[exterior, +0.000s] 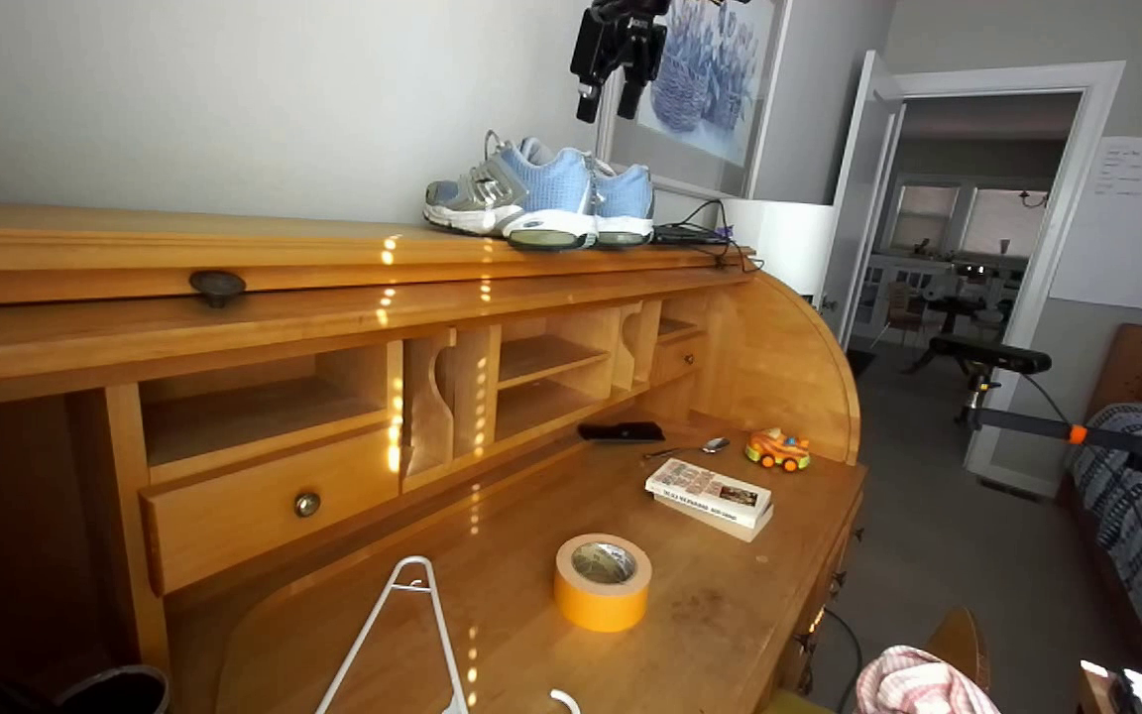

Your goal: Move the right sneaker closer to the left one

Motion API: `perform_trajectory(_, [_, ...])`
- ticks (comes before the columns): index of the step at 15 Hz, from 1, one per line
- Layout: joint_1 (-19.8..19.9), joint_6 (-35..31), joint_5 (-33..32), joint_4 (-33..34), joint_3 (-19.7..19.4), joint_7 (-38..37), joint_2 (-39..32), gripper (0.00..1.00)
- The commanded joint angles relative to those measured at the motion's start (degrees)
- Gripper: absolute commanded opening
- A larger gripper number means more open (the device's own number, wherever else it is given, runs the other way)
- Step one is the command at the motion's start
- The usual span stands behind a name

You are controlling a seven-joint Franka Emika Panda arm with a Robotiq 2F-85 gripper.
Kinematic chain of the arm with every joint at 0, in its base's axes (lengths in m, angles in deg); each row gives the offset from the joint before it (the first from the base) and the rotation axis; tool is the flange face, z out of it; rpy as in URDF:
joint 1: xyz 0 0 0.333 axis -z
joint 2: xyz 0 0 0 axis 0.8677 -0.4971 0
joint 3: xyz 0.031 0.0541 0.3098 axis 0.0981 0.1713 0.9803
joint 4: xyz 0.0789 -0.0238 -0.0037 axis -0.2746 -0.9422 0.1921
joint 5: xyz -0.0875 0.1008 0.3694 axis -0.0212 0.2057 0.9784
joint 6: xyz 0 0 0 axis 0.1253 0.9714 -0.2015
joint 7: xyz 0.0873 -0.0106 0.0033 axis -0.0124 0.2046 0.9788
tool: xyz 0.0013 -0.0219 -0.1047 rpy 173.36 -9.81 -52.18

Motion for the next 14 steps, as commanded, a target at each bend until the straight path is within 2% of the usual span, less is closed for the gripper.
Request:
perform_trajectory(1, [-0.13, 0.78, 1.06, -10.25, 0.16, -4.12, 8.01, 1.00])
perform_trajectory(5, [0.53, 1.47, 3.30, -17.97, 0.19, -6.57, 14.30, 1.00])
perform_trajectory(9, [1.18, -0.38, 7.50, -26.32, -0.23, -4.69, 20.45, 1.00])
perform_trajectory(13, [1.09, -2.23, 7.52, -34.31, -0.63, -2.97, 25.99, 1.00])
perform_trajectory(14, [0.21, 0.76, 6.25, -26.95, -0.92, -4.34, 21.15, 1.00])
